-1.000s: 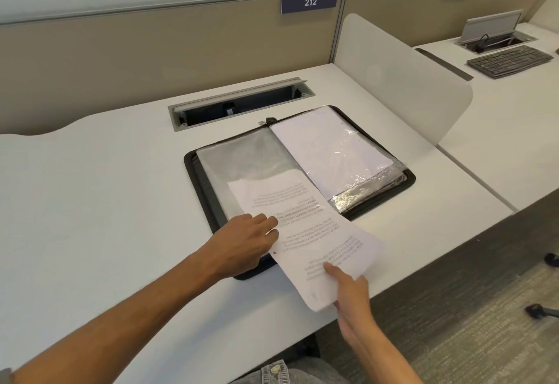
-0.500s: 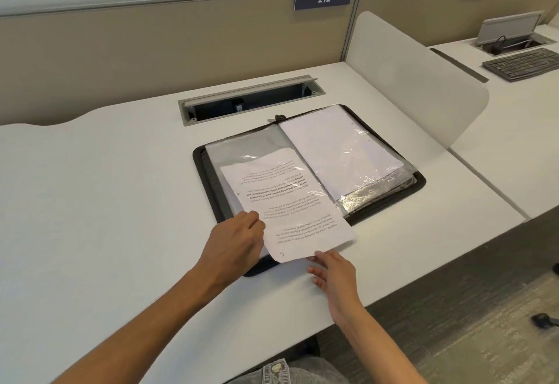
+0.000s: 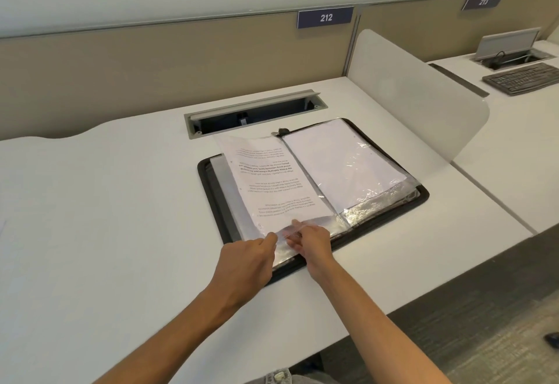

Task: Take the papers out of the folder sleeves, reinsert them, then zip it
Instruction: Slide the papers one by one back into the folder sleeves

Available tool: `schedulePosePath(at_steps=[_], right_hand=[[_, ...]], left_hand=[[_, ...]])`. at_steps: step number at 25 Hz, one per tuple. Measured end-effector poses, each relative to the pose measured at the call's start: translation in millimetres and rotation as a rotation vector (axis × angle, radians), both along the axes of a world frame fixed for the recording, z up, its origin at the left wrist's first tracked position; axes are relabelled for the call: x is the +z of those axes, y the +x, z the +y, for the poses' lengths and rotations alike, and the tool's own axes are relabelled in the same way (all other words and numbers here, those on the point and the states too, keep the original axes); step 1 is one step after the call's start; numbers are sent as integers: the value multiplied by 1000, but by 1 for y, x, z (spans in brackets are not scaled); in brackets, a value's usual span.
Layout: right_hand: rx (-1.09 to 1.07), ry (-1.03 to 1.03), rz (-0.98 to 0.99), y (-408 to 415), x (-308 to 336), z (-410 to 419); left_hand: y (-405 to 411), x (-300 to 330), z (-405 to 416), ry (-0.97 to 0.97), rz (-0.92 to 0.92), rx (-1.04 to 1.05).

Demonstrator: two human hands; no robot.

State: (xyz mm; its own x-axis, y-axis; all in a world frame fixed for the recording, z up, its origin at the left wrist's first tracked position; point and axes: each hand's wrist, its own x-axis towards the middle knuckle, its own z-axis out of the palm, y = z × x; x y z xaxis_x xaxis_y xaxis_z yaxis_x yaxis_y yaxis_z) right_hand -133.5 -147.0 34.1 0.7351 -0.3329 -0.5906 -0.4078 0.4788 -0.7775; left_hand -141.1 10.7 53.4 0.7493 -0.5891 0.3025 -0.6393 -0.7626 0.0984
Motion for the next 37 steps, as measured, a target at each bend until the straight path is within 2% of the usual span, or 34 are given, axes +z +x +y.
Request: schedulePosePath(at_steps=[2,6,7,9,11,13,16,20,21,22,24,26,28,29,30,32,34,37], right_hand=[[48,-252,-55,-13,-5,-1],[65,-1109,-461,-47,-21,-4],[121,-1244,-545,-48,-25,-7],[243,-1421,-592,-38,-26,-14],[228,-1471,-600,-23,-17,-24],[58,-1427,-599,-5,-5,-41],[-147,-1199,-549,16,17,-82],[-388,-889,-424,27,25,-143],[-420,-914,-394,26,22,-154],[-412,-1028,-367,24,18,-161],[-266,-1377,-348,20,4,-169],[74,-1627,-263,20,-13,-176],[475,-1639,12,24,-27,-179],[600,-1593,141,26,-32,-177],[637,-1571,197,29,-33,-172],[551,-1608,92,30,-30,-152],[449,-1611,-184,29,-25,-119],[613,-1451,-463,26,-25,-51]], left_hand=[[2,-3,-1,-41,10,21],[4,-8,-3,-75,-9,-2],[4,-7,-6,-86,-19,-10],[6,0,-13,-139,-92,-67],[10,10,-24,-190,-183,-170],[15,16,-35,-207,-174,-236],[22,17,-40,-218,-64,-189],[31,1,-34,-191,-27,-59],[32,-5,-30,-174,-25,-20],[33,-10,-26,-157,-22,18],[34,-20,-16,-128,-3,94],[34,-26,-7,-105,48,170],[33,-28,3,-90,83,238],[32,-29,9,-88,97,265],[31,-30,16,-89,109,291],[29,-33,32,-92,124,341],[27,-35,51,-90,128,393],[22,-31,88,-104,100,466]])
